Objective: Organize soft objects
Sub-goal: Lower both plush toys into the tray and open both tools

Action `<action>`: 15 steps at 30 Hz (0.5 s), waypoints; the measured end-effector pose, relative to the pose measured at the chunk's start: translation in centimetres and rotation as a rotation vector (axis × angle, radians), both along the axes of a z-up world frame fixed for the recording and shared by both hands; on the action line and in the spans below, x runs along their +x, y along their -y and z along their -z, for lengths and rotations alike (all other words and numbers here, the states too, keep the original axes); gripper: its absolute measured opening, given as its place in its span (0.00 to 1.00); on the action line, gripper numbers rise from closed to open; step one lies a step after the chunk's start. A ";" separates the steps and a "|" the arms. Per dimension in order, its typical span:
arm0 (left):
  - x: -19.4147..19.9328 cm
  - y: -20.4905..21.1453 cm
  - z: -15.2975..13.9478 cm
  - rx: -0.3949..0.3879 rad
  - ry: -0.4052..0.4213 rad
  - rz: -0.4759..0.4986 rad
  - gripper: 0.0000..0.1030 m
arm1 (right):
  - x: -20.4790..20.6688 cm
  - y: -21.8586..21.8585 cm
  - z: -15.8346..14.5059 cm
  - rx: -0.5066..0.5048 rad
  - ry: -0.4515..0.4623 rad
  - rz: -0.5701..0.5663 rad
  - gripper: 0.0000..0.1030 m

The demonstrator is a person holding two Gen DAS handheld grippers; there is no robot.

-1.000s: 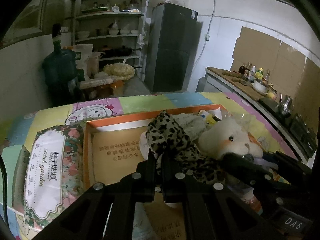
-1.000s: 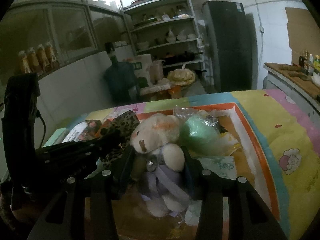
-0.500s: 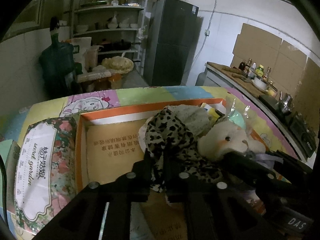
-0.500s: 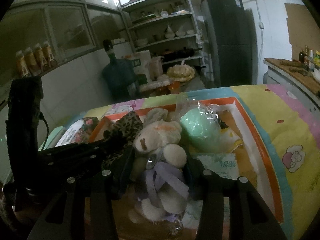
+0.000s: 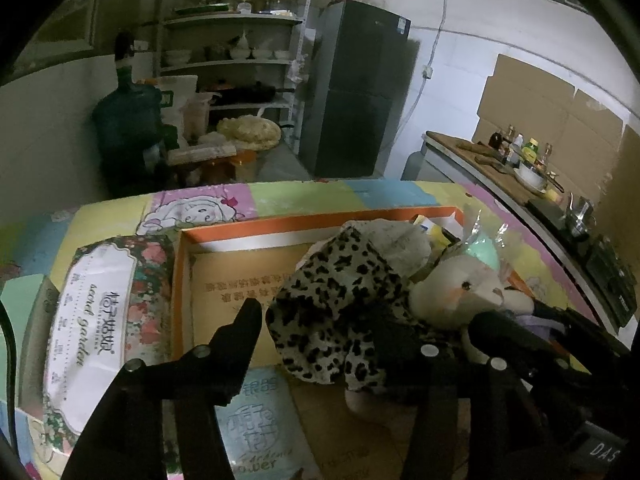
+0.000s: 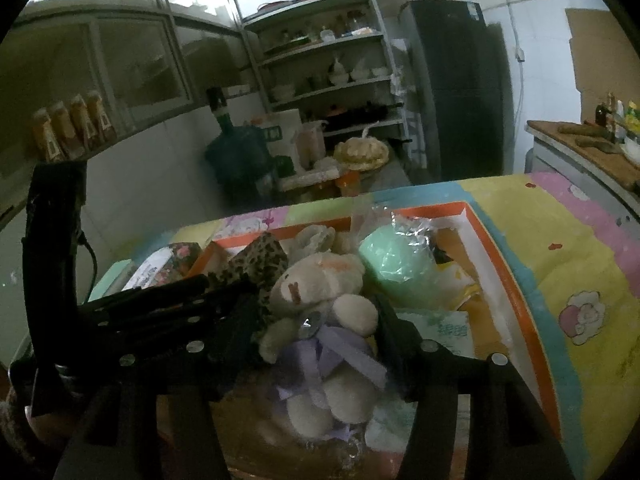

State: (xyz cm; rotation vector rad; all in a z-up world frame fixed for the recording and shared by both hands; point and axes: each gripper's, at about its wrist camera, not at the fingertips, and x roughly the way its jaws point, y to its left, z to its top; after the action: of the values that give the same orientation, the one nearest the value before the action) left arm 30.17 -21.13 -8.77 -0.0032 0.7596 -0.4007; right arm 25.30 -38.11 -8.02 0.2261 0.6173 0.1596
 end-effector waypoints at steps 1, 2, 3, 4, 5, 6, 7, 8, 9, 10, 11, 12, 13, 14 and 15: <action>-0.1 0.0 -0.1 0.001 0.004 -0.002 0.54 | -0.1 0.1 -0.1 0.000 0.003 0.000 0.59; -0.2 0.0 -0.2 0.002 0.009 -0.004 0.54 | -0.2 0.1 -0.2 0.000 0.005 0.002 0.59; -0.2 -0.3 -0.4 0.002 0.012 -0.005 0.54 | -0.3 0.1 -0.3 -0.001 0.007 0.003 0.59; -0.2 -0.3 -0.5 0.002 0.015 -0.006 0.54 | -0.4 0.1 -0.4 -0.001 0.011 0.004 0.59; -0.3 -0.3 -0.6 0.002 0.018 -0.007 0.54 | -0.5 0.1 -0.5 -0.001 0.014 0.006 0.59; -0.4 -0.4 -0.7 0.002 0.020 -0.007 0.55 | -0.6 0.1 -0.5 -0.001 0.017 0.008 0.59; -0.5 -0.4 -0.8 0.002 0.023 -0.008 0.55 | -0.8 0.1 -0.6 -0.001 0.022 0.010 0.59; -0.6 -0.5 -1.0 0.002 0.025 -0.009 0.55 | -1.0 0.2 -0.8 0.000 0.026 0.012 0.59; -0.7 -0.5 -1.1 0.002 0.028 -0.010 0.55 | -1.2 0.2 -0.9 0.000 0.030 0.015 0.59; -0.8 -0.5 -1.2 -0.001 0.032 -0.011 0.56 | -1.3 0.2 -1.0 0.000 0.033 0.017 0.59; -0.9 -0.6 -1.3 -0.003 0.035 -0.012 0.58 | -1.5 0.2 -1.1 -0.001 0.038 0.019 0.59; -1.1 -0.6 -1.5 -0.006 0.039 -0.012 0.60 | -1.6 0.3 -1.2 0.000 0.041 0.021 0.59; -1.2 -0.7 -1.7 -0.009 0.044 -0.013 0.60 | -1.8 0.3 -1.4 0.000 0.046 0.023 0.59; -1.3 -0.7 -1.8 -0.010 0.047 -0.013 0.61 | -2.0 0.4 -1.5 0.000 0.050 0.025 0.59; -1.5 -0.7 -2.0 -0.011 0.051 -0.013 0.61 | -2.1 0.3 -1.6 0.000 0.053 0.025 0.60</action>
State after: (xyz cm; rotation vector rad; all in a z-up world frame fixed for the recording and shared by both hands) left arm 28.64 -20.44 -6.82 -0.0084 0.7064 -0.3908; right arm 23.23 -38.39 -6.39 0.2290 0.5613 0.1407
